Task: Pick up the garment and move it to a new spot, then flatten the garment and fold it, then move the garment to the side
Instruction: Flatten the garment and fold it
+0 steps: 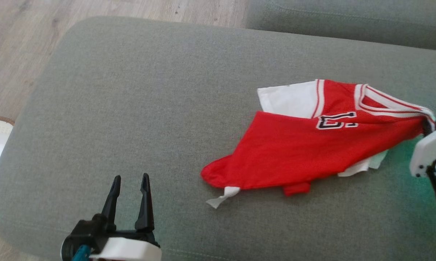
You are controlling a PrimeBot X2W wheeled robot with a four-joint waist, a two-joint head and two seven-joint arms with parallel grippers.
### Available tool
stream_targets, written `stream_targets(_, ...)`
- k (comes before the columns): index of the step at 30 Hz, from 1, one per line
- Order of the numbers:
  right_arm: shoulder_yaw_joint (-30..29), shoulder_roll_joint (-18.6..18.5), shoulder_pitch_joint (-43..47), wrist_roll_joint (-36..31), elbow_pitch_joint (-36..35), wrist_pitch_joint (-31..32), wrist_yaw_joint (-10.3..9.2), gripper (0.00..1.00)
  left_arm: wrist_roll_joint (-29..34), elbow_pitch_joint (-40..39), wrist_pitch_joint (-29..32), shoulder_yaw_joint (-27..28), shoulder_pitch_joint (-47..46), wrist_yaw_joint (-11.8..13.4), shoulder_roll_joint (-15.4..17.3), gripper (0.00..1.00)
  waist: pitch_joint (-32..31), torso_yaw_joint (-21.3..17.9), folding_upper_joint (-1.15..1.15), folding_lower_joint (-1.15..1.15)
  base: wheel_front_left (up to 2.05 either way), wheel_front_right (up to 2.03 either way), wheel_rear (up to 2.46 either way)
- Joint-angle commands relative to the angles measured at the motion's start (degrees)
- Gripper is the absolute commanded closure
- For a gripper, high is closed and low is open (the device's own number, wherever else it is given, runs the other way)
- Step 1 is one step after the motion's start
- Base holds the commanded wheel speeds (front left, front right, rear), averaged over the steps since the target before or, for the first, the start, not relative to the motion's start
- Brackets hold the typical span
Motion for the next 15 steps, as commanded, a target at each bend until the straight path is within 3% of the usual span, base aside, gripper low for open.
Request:
stream_targets(1,0.66,-1.38,-3.03,0.11,-1.62,-0.19,0.37,1.00,0.58,-1.45,-0.71,2.50,-2.86,-0.14,-0.01,0.00,0.11,-0.02,0.00,-0.01,0.00,0.00,0.00)
stream_targets(4,-0.11,-1.68,-4.17,-0.37,-0.58,-0.67,0.37,1.00,0.94,-1.06,-0.71,2.37,-3.11,-0.40,0.01,0.00,0.34,-0.39,0.00,-0.01,0.00,0.00,0.00)
stream_targets(5,-0.18,-1.67,-4.57,-0.58,-0.21,-1.06,0.37,0.91,1.03,-0.84,-0.71,2.17,-3.21,-0.60,0.03,0.00,0.35,-0.57,0.00,-0.01,0.00,0.00,0.00)
stream_targets(6,-0.10,-1.54,-4.90,-0.75,0.19,-1.53,0.37,0.56,1.16,-0.65,-0.71,1.95,-3.32,-0.70,-0.03,0.00,0.24,-0.76,0.00,-0.01,0.00,0.00,0.00)
stream_targets(7,0.14,-1.29,-5.17,-0.85,0.56,-2.18,0.37,0.04,1.24,-0.49,-0.71,1.73,-3.36,-0.78,-0.12,0.00,0.00,-1.03,0.00,-0.01,0.00,0.00,0.00)
stream_targets(8,0.34,-0.94,-5.30,-0.94,0.84,-2.87,0.37,0.00,1.29,-0.33,-0.71,1.55,-3.38,-0.81,-0.19,0.00,-0.36,-1.34,0.00,-0.01,0.00,0.00,0.00)
stream_targets(15,2.53,2.18,-3.81,-0.20,0.42,-9.22,0.37,0.00,0.91,0.38,-0.51,1.46,-2.52,-0.54,-0.01,0.00,-3.95,-4.53,0.00,-0.01,0.00,0.00,0.00)
